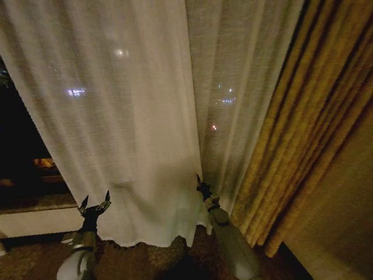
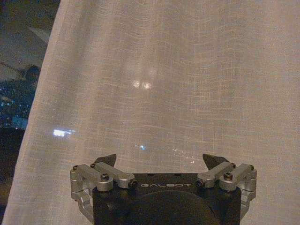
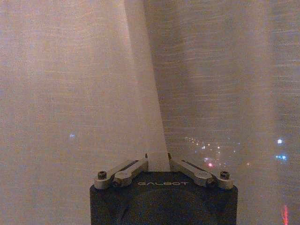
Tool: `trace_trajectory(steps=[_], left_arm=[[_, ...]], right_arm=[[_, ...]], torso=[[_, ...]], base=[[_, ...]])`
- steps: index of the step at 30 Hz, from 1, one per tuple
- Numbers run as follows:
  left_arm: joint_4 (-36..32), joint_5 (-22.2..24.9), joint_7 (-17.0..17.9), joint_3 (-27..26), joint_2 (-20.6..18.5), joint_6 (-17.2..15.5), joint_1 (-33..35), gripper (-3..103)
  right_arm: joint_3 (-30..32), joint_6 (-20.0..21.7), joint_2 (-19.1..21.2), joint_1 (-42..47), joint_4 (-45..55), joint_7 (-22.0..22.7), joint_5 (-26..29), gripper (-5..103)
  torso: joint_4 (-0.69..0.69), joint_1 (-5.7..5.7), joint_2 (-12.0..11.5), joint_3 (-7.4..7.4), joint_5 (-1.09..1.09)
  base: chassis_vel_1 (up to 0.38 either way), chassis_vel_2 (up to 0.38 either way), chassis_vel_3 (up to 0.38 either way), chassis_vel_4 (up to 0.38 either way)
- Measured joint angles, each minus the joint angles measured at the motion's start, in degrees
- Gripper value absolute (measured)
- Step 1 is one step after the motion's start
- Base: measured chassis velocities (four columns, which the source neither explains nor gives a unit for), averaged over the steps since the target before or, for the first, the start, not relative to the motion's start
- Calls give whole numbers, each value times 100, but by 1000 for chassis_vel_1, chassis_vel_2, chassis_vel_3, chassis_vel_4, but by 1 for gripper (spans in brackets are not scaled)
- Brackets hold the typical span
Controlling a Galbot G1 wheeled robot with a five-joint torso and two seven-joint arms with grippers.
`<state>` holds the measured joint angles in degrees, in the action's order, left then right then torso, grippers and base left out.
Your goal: Open the curtains by pulling them apart, changing their state from closed to fully open.
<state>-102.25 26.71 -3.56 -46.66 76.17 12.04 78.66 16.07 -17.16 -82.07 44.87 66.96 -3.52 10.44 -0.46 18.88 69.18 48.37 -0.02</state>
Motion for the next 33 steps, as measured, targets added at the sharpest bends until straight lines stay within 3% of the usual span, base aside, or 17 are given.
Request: trace_trajectory(steps=[8, 15, 22, 25, 27, 28, 30, 33], left_arm=[[0, 0, 0, 1, 1, 0, 0, 100], [-1, 0, -3, 2, 2, 0, 0, 100], [0, 0, 1, -5, -1, 0, 0, 100], [0, 0, 1, -4, -1, 0, 0, 100], [0, 0, 1, -4, -1, 0, 0, 100], [0, 0, 1, -2, 0, 0, 0, 100], [0, 0, 1, -1, 0, 0, 0, 100], [0, 0, 0, 0, 0, 0, 0, 100]], right_arm=[[-34, -446, -41, -11, -87, -162, -132, 0], [-46, -462, -81, -101, -180, -26, -341, 0], [-10, -351, -119, -270, -481, 197, -631, 0], [71, -179, -114, -467, -717, 654, -761, 0], [82, -154, -113, -495, -748, 734, -783, 0], [138, -22, -99, -619, -885, 1096, -897, 0], [199, 88, -65, -724, -995, 1373, -946, 0], [245, 189, -25, -793, -1055, 1581, -955, 0]], torso=[[-1, 0, -1, 1, 2], [-3, 0, -1, 1, 4], [4, 0, 0, 0, 0], [1, 0, 0, 0, 0], [1, 0, 0, 0, 0], [0, 0, 0, 0, 3], [0, 0, 0, 0, 2], [0, 0, 0, 0, 2]], base=[[-323, -334, 320, 321], [-118, -154, 127, 77], [37, 42, -25, -15], [0, 0, 0, 0], [0, 0, 0, 0], [0, 0, 0, 0], [0, 0, 0, 0], [0, 0, 0, 0]])
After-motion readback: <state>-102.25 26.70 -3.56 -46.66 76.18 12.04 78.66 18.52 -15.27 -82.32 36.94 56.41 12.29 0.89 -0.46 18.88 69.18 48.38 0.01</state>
